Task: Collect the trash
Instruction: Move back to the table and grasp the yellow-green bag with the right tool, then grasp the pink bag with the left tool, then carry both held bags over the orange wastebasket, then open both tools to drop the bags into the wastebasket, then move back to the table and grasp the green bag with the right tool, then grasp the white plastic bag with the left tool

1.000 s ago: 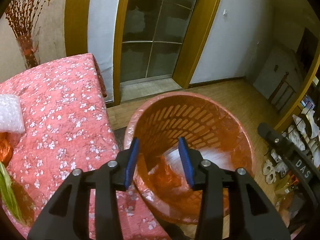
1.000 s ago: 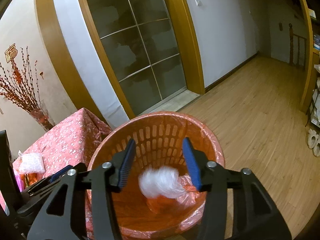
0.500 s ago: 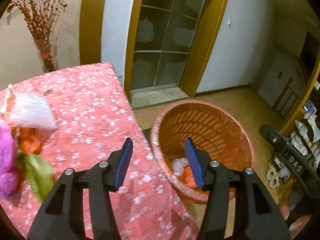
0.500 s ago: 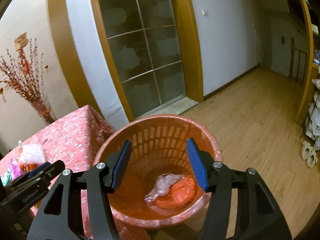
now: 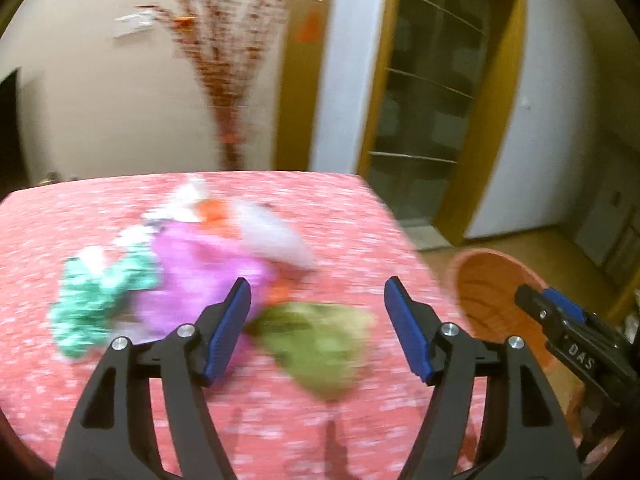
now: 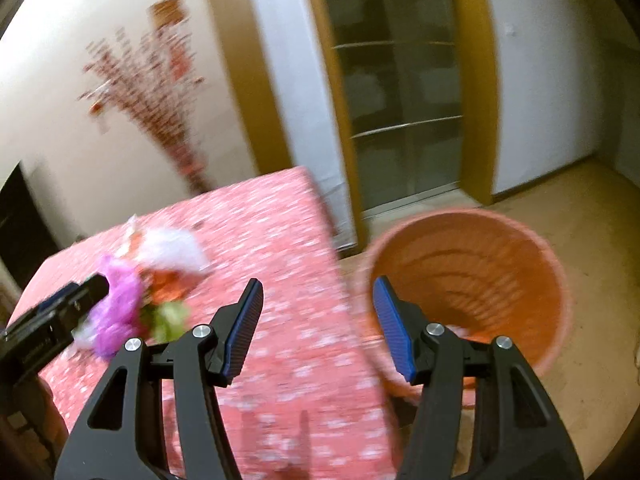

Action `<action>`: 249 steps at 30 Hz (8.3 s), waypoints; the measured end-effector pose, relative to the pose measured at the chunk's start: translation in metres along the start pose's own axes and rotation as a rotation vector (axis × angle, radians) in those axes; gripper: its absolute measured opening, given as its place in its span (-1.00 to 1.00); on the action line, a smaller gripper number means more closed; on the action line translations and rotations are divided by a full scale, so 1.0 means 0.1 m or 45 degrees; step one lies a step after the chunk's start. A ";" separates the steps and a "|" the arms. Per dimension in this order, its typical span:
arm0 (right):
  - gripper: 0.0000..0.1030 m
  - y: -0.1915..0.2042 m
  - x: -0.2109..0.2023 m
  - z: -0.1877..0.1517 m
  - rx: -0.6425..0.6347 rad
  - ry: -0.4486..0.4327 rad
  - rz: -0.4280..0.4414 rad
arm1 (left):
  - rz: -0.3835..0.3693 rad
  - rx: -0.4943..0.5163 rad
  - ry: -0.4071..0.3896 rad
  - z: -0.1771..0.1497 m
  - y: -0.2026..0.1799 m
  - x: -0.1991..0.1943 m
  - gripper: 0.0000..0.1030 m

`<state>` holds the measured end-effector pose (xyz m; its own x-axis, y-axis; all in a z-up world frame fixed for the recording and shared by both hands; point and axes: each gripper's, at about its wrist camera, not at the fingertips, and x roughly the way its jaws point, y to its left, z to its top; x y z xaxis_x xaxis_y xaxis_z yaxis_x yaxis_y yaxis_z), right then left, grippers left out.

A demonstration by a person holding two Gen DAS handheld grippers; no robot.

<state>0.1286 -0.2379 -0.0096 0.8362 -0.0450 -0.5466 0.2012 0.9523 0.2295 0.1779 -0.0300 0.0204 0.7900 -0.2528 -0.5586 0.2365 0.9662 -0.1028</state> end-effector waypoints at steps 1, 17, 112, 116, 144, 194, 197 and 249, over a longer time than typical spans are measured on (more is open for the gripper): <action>0.12 0.12 0.05 -0.02 -0.024 0.017 0.027 | 0.039 -0.010 -0.005 -0.01 0.13 -0.03 0.34; 0.00 1.14 0.92 -0.27 -0.217 0.300 0.156 | 0.288 -0.155 0.032 -0.15 1.47 -0.17 0.34; -0.99 -0.50 -0.44 0.14 0.123 -0.186 -0.159 | -0.357 0.047 0.003 0.27 -0.66 0.08 -0.94; -0.99 -0.65 -0.49 0.18 0.150 -0.221 -0.205 | -0.398 0.062 0.010 0.29 -0.85 0.13 -0.94; -0.99 -1.67 -0.35 0.19 0.385 -0.233 -0.381 | -0.607 0.227 0.184 0.01 -2.25 0.94 -0.93; 0.90 1.18 0.09 -0.11 -0.323 -0.018 0.065 | 0.419 -0.098 -0.066 -0.23 1.41 -0.47 0.60; 0.72 1.49 0.22 -0.16 -0.347 0.017 0.116 | 0.491 -0.152 -0.071 -0.30 1.73 -0.54 0.62; -0.51 1.57 0.67 -0.37 -0.269 0.161 0.114 | 0.251 -0.183 0.070 -0.52 1.70 -0.09 0.62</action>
<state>0.1974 -0.0806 -0.0406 0.7728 0.0676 -0.6310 0.0074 0.9933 0.1154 0.1819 0.1395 -0.0346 0.7801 -0.0597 -0.6228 -0.0051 0.9948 -0.1017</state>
